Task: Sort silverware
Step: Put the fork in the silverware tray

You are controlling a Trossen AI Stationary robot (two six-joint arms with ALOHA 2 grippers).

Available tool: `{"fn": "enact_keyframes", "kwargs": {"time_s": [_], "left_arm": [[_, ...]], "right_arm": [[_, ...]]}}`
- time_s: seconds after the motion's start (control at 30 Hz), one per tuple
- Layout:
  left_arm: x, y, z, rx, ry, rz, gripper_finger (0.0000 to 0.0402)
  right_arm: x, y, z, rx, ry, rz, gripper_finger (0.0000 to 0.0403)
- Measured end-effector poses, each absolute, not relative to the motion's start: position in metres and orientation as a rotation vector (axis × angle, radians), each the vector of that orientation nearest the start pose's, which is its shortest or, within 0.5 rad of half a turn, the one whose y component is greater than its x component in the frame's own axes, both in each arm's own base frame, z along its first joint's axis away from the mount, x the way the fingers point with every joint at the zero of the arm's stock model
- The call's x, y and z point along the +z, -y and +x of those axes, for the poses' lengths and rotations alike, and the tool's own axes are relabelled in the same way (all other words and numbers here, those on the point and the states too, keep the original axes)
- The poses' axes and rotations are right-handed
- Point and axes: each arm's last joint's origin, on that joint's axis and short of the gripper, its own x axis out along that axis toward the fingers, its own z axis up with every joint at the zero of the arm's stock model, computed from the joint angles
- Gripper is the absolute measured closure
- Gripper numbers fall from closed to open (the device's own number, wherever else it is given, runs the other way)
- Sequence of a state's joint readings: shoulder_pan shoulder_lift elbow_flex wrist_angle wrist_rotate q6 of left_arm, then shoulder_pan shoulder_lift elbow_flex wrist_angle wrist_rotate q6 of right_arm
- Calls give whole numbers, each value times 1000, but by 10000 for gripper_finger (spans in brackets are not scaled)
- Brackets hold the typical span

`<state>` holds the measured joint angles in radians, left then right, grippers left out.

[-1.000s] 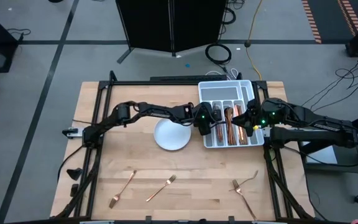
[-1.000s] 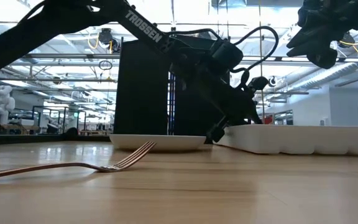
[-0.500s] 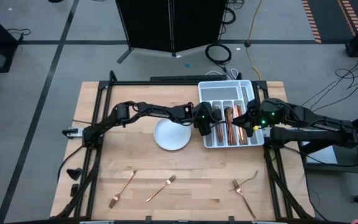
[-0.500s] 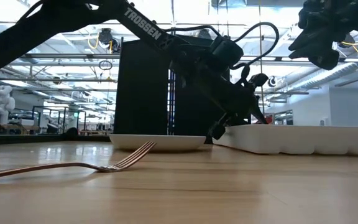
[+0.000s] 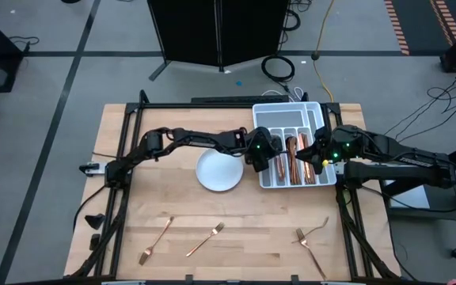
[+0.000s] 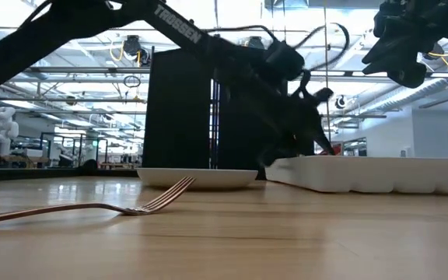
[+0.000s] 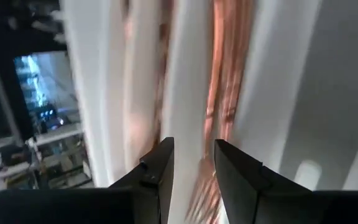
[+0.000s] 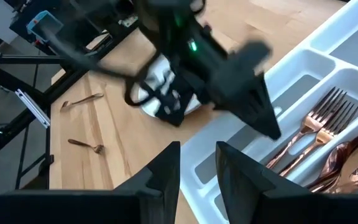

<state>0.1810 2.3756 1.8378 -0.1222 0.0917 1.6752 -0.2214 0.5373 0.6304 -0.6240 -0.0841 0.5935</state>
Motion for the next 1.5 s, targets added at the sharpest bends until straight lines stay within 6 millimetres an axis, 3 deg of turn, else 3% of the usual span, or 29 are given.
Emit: {"fn": "enact_keyframes", "kwargs": {"time_s": [0.13, 0.2, 0.43, 0.67, 0.77, 1.0, 1.17, 1.3, 1.5], "left_arm": [[196, -81, 509, -440, -568, 1471, 291], [215, -69, 498, -448, -638, 1355, 291], [269, -37, 438, -314, -1002, 647, 291], [304, 1, 373, -92, -1361, 2, 291], [314, 28, 347, -24, -1484, -172, 291], [314, 106, 295, 143, -1485, -254, 291], [290, 150, 261, 391, -1467, -420, 291], [261, 183, 238, 483, -1499, -509, 291], [229, 213, 211, 595, -1481, -671, 291]], "right_arm": [[272, 23, 113, -284, -472, 648, 310], [272, 23, 112, -284, -482, 639, 310], [265, 21, 107, -292, -571, 610, 310], [263, 20, 109, -289, -593, 597, 310], [264, 18, 110, -260, -593, 573, 310], [262, 11, 113, -194, -632, 532, 310], [260, 6, 115, -151, -661, 510, 310], [259, 4, 117, -128, -678, 491, 310], [257, 3, 120, -121, -701, 485, 310]]}}
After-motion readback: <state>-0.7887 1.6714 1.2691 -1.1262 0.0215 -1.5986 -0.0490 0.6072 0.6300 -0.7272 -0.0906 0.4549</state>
